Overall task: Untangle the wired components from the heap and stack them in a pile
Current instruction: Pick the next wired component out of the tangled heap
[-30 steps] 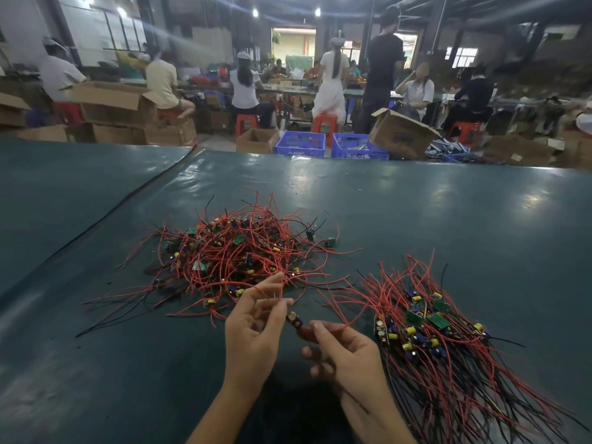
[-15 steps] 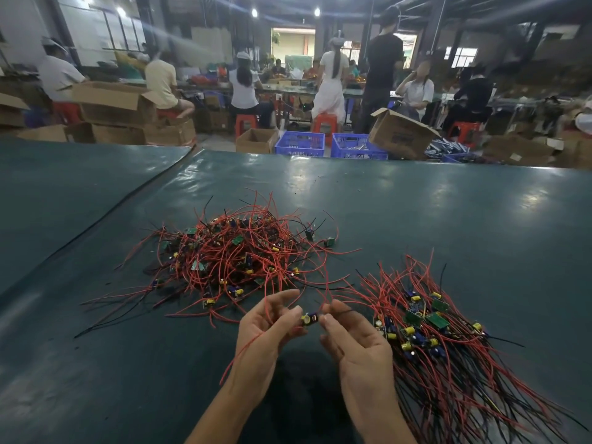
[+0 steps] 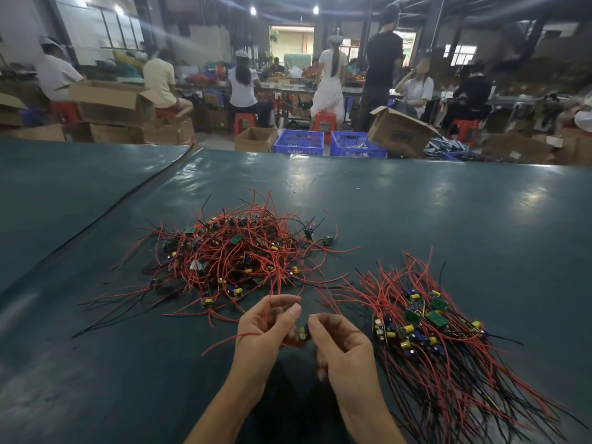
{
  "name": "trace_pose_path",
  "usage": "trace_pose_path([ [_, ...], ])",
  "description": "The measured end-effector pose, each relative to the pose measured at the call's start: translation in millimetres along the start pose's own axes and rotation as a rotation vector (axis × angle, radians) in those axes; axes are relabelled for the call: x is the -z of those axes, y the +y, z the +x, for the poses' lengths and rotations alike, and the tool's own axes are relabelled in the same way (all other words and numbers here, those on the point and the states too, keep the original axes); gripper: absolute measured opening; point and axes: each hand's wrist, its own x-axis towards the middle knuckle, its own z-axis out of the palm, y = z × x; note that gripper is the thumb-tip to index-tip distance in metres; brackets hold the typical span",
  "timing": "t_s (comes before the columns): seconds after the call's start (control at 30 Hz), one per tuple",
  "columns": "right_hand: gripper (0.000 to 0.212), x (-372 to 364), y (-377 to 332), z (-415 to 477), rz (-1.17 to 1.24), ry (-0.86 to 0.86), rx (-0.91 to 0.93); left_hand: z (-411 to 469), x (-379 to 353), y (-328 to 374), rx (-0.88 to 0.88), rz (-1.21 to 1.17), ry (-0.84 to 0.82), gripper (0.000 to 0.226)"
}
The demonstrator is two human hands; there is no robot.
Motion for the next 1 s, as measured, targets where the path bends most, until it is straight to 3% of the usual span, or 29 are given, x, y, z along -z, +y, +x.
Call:
trace_pose_path([
  [0.13,0.015,0,-1,0,0.076,0.049,-0.006,-1,-2,-1,0.03,-0.01,-0.051,0.029],
  [0.33,0.008,4,0,2,0.119,-0.022,-0.038,-4,-4,-2,0.152,0.081,-0.221,0.039],
  [0.53,0.012,3,3,7,0.145,0.109,-0.024,-5,-2,-3,0.178,0.139,-0.244,0.054],
  [0.6,0.015,3,5,8,0.086,0.154,-0.04,-5,-5,-3,0.157,0.167,-0.244,0.048],
  [0.73,0.039,2,7,5,-0.071,0.159,-0.061,-6,-7,-4,0.112,0.2,-0.243,0.034],
  [0.87,0.032,6,10,9,-0.122,0.145,-0.045,-4,-5,-10,0.03,0.326,-0.226,0.034],
  [1.0,0.037,8,10,10,-0.124,0.099,-0.081,-5,-3,-11,-0.022,0.387,-0.223,0.03],
])
